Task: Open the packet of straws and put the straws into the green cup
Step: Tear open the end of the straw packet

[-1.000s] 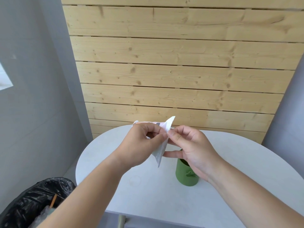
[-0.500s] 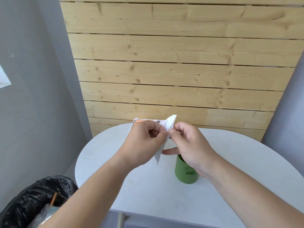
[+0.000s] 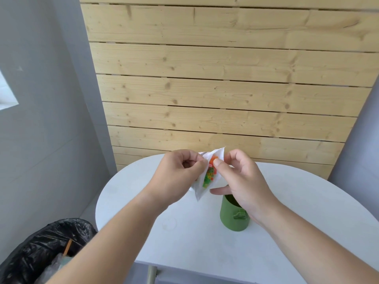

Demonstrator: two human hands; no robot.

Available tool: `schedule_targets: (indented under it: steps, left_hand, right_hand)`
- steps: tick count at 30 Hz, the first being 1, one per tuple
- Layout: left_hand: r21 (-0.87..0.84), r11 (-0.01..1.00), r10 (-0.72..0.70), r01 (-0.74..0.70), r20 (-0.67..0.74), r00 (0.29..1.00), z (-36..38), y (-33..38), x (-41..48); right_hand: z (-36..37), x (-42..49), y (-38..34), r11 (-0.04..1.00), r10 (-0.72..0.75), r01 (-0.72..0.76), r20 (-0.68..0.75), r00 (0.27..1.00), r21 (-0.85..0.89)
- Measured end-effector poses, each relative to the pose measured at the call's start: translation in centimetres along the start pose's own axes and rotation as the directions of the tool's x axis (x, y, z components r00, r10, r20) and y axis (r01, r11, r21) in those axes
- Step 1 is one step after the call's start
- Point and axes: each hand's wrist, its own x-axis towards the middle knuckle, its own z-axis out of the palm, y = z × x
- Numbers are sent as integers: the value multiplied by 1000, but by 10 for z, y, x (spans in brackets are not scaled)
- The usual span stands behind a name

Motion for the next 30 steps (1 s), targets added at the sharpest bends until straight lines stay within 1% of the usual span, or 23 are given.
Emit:
schedule_targets:
  steps: [3, 5, 8, 10, 14, 17, 18, 20, 22, 24, 25, 26, 27, 28, 30]
  left_hand:
    - [-14, 1000, 19, -19, -30, 999, 0, 2, -1]
    - [-21, 999, 31, -32, -53, 998, 0, 3, -1]
    - [-18, 999, 26, -26, -48, 999, 1, 1, -1]
    - [-8, 1000, 25, -25, -42, 999, 2, 0, -2]
    - [12, 999, 53, -52, -95, 994, 2, 1, -2]
    - [3, 999, 55, -55, -121, 991, 2, 3, -2]
    - [18, 1000, 22, -20, -128, 992, 0, 3, -1]
    - [65, 990, -118, 125, -106, 987, -8, 2, 3]
    - [74, 949, -309, 308, 12, 951, -19, -3, 7]
    - [51, 878, -477, 477, 199, 856, -24, -13, 7]
    - [11, 842, -519, 539, 290, 804, -22, -20, 7]
    - [-63, 805, -533, 590, 361, 765, -18, -27, 7]
    - [-180, 758, -517, 627, 420, 746, -12, -33, 6]
    - [-336, 688, -473, 643, 464, 749, -5, -37, 5]
    - [-646, 487, -331, 588, 486, 809, 10, -41, 4]
  right_hand:
    - [3, -1, -3, 999, -41, 41, -17, 999, 3]
    - [5, 0, -2, 1000, -20, 20, -8, 1000, 18]
    - [7, 4, -2, 998, 20, -21, 20, 1000, 56]
    - [8, 6, -5, 998, 11, -12, 24, 1000, 57]
    - [8, 9, -7, 999, -1, 1, -15, 1000, 42]
    - [8, 10, -5, 996, 27, -21, -72, 997, 81]
    - [7, 11, -6, 993, 46, -35, -98, 994, 117]
    - [4, 15, -11, 973, 104, -71, -139, 985, 221]
    - [-2, 18, -18, 939, 148, -89, -158, 976, 332]
    - [-5, 17, -21, 915, 165, -93, -154, 974, 392]
    - [-6, 17, -22, 906, 166, -90, -152, 974, 413]
    - [-7, 16, -23, 896, 165, -85, -149, 975, 436]
    - [-7, 14, -24, 884, 162, -79, -143, 976, 461]
    - [-7, 13, -27, 870, 155, -72, -130, 979, 488]
    - [-5, 10, -30, 836, 146, -78, -85, 986, 543]
